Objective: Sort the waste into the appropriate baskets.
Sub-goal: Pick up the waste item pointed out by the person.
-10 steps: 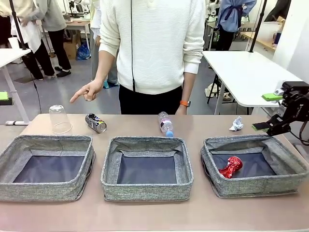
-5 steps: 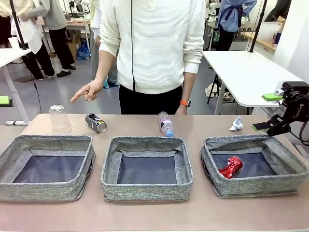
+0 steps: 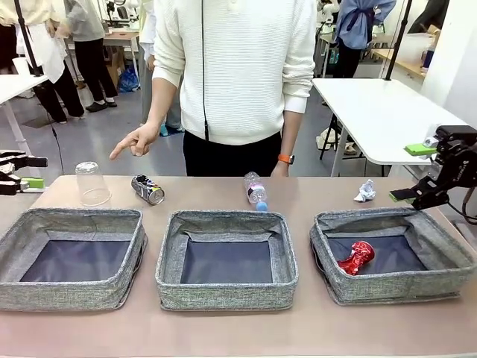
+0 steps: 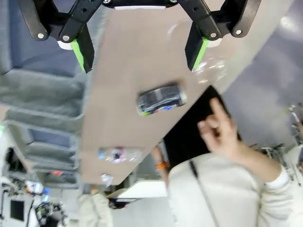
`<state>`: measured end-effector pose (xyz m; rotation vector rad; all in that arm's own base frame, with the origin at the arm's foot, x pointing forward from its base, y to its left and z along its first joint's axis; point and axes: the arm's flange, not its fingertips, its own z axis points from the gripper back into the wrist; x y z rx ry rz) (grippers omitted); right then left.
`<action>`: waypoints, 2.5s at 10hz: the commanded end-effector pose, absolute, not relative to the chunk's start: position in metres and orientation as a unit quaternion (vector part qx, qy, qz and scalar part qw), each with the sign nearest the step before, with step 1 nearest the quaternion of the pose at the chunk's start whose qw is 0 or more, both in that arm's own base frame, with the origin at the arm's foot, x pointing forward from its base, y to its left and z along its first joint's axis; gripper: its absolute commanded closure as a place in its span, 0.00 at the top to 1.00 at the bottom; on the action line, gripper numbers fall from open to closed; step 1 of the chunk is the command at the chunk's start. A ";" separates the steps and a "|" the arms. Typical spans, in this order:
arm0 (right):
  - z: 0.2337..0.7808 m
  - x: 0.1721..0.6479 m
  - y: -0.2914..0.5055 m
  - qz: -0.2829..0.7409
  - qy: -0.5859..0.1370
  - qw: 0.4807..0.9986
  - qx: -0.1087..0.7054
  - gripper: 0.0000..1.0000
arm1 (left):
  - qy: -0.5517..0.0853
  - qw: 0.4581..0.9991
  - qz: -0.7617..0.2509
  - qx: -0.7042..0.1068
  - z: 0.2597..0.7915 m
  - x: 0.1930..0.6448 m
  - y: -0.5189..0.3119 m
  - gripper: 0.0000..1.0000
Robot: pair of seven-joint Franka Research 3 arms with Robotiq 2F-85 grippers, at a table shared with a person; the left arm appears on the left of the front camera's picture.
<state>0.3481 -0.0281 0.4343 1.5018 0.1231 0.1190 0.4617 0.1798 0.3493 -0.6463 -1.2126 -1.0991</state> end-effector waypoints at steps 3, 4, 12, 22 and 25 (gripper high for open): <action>0.440 0.349 -0.028 0.049 0.061 0.724 0.686 1.00 | -0.515 0.640 -0.471 -0.320 0.363 0.443 0.171 1.00; 0.440 0.349 -0.028 0.049 0.061 0.724 0.686 1.00 | -0.526 0.638 -0.480 -0.293 0.348 0.461 0.178 1.00; 0.440 0.349 -0.028 0.049 0.061 0.724 0.686 1.00 | -0.423 0.719 -0.481 -0.270 0.308 0.587 0.192 1.00; 0.440 0.349 -0.028 0.049 0.061 0.724 0.686 1.00 | -0.413 0.688 -0.503 -0.321 0.268 0.606 0.136 1.00; 0.440 0.349 -0.028 0.049 0.061 0.724 0.686 1.00 | -0.405 0.690 -0.502 -0.329 0.262 0.606 0.134 1.00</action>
